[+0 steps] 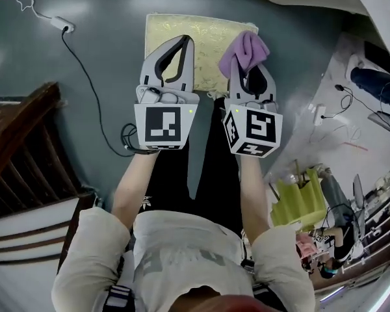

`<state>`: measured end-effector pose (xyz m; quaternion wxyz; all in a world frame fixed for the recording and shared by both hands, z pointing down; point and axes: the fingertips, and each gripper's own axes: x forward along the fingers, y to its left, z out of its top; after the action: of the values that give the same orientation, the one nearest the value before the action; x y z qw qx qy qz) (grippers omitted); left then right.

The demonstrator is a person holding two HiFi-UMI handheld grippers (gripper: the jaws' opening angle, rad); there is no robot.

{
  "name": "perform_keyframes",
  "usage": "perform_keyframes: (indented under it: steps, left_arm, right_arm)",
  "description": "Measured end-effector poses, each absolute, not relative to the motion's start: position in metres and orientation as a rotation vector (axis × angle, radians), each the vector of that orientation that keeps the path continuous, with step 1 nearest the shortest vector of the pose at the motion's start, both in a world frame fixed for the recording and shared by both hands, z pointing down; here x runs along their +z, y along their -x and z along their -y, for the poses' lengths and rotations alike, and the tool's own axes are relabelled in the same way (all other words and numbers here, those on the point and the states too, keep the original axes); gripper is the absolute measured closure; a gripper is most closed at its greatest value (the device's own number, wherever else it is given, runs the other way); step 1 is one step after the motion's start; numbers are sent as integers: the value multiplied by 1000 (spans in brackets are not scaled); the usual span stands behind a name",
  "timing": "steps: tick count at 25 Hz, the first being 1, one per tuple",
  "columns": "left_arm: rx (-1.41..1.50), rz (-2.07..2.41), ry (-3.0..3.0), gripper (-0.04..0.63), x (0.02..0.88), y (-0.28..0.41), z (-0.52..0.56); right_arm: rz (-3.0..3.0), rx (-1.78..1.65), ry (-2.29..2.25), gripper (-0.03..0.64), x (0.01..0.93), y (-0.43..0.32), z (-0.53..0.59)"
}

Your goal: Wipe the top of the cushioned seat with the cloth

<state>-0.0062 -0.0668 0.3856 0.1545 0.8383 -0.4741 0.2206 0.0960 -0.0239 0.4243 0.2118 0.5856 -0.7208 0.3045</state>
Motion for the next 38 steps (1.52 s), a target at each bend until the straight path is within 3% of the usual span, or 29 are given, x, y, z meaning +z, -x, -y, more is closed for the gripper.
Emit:
perform_keyframes:
  steps: [7,20,25,31,38]
  left_arm:
    - [672,1370,-2331,603,433,15,47]
    - [643,1447,-2304,603,429,35,60]
    - [657,1482,-2281,603,425,62,54]
    - [559,1584,-2209,603,413,112,56]
    - [605,1677,-2108,603,422,166,42]
  right_arm:
    - [1969,894,-1532,526,477,-93,2]
    - [1968,905,-1483,528,488,-74,10]
    - [2036,947,-1336,527,488,-25,37]
    - [2096,1235,-1122,527,519,67,67]
    - [2013,1266,-1007,528,572,128,71]
